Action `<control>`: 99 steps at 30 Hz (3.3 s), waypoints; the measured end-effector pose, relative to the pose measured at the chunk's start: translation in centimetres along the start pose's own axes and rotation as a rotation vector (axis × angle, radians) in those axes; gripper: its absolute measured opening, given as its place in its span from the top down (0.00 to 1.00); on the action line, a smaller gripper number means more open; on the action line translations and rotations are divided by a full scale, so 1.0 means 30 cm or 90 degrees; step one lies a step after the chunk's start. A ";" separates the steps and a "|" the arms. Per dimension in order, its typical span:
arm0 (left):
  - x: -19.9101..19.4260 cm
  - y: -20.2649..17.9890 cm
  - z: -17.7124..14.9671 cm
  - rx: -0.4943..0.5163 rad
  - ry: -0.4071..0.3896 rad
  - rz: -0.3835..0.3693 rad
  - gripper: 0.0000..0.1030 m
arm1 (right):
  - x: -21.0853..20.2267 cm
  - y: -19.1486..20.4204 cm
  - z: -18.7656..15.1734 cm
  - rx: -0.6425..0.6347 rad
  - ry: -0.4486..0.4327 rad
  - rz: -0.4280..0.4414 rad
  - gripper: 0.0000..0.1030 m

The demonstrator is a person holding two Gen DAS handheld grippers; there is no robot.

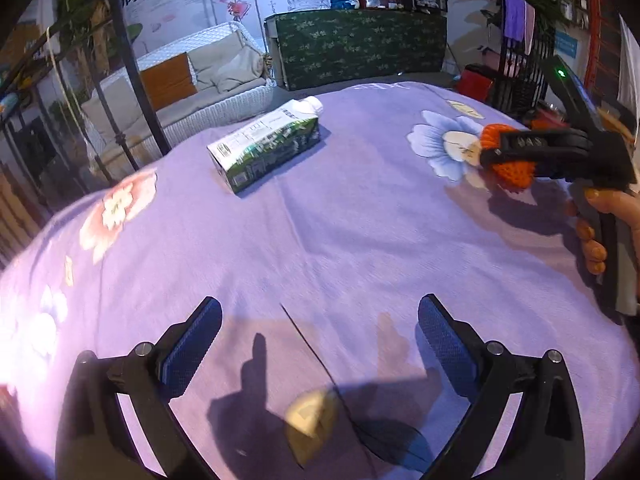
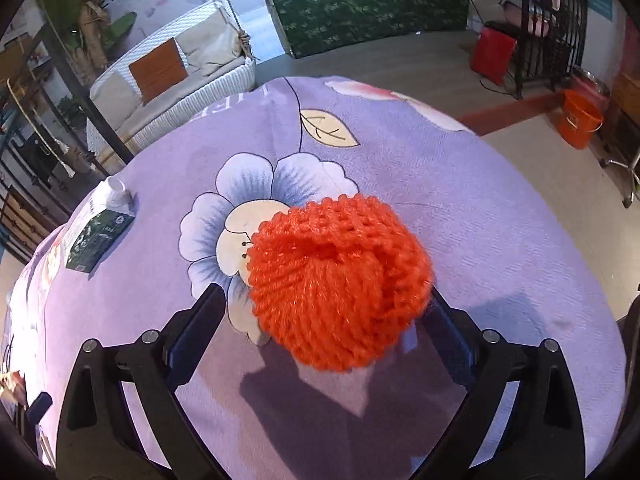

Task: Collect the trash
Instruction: 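Close the right tool on the orange mesh net while the left tool grasps the milk carton, then lift and carry the orange net and milk carton toward the bin with both tools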

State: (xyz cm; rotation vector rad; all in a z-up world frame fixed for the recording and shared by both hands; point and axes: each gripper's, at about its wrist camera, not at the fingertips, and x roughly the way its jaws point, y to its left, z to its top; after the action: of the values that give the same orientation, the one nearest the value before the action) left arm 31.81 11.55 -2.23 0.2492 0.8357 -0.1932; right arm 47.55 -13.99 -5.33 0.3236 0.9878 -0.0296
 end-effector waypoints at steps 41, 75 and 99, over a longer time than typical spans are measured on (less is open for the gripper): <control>0.277 0.028 0.308 -0.019 0.062 0.020 0.51 | 0.027 -0.068 -0.020 0.068 -0.089 0.079 0.61; -0.280 -0.395 -0.037 -0.081 -0.100 -0.154 0.51 | -0.536 -0.222 -0.390 -0.065 -0.116 0.098 0.63; -0.274 -0.830 -0.029 0.040 -0.094 -0.330 0.51 | -0.734 -0.845 -0.641 0.117 -0.126 -0.105 0.63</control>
State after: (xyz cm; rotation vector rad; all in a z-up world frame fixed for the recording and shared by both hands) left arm 19.19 -11.36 -0.14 0.0702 0.7347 -0.7159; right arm 15.37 -35.38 -3.40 0.3986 0.8152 -0.2983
